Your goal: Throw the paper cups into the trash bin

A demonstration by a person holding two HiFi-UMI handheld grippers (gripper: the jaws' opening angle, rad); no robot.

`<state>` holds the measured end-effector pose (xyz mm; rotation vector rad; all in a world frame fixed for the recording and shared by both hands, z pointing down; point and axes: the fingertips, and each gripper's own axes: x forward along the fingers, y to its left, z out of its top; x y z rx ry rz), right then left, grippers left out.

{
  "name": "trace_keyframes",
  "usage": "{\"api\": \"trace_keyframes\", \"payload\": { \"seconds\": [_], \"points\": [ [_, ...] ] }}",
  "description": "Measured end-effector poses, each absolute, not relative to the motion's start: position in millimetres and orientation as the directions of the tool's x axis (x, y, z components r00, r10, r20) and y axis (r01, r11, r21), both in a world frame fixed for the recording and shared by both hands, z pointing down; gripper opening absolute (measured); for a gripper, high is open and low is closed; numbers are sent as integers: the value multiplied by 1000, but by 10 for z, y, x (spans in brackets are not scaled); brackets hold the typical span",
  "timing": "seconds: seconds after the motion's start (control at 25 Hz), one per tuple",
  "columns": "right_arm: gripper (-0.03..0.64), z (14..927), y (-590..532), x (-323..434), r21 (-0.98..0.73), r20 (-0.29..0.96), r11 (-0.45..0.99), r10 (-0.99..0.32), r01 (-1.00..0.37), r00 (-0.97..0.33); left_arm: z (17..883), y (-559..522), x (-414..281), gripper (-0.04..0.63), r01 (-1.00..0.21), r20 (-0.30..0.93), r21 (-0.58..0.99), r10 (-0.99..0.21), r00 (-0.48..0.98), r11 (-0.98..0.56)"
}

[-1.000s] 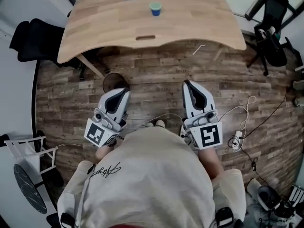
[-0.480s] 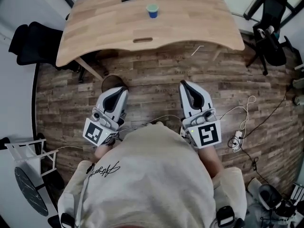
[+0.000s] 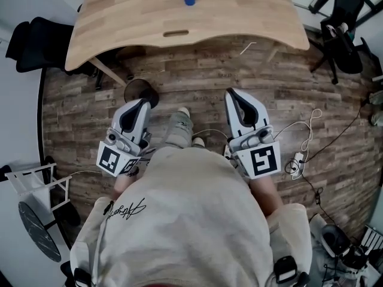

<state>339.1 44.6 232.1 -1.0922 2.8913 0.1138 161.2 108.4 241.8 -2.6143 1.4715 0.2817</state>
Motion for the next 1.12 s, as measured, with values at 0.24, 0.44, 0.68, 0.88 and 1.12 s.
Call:
{"api": "trace_keyframes", "payload": {
  "seconds": [0.24,0.44,0.68,0.88,1.12],
  "points": [
    [8,2294,344,3418,60,-108,727,-677,-684,-728,2388,1015,1602,3,-849,-225,-48,-823,522,-526],
    [8,2293,238,3383,70,-98,727,-677,-683,-730,2368,809,1604,3,-838,-235,-61,-808,540,-542],
    [8,2319,-67,3245,64,-89,720,-686,-691,-722,2394,483,1551,3,-827,-229,-71,-798,557,-557],
    [8,2295,-284,3056,73,-89,723,-681,-687,-727,2382,230,1428,3,-823,-237,-60,-793,562,-565],
    [8,2274,-658,2885,76,-89,714,-691,-696,-718,2386,-163,1240,3,-813,-242,-68,-781,576,-579]
  ]
}}
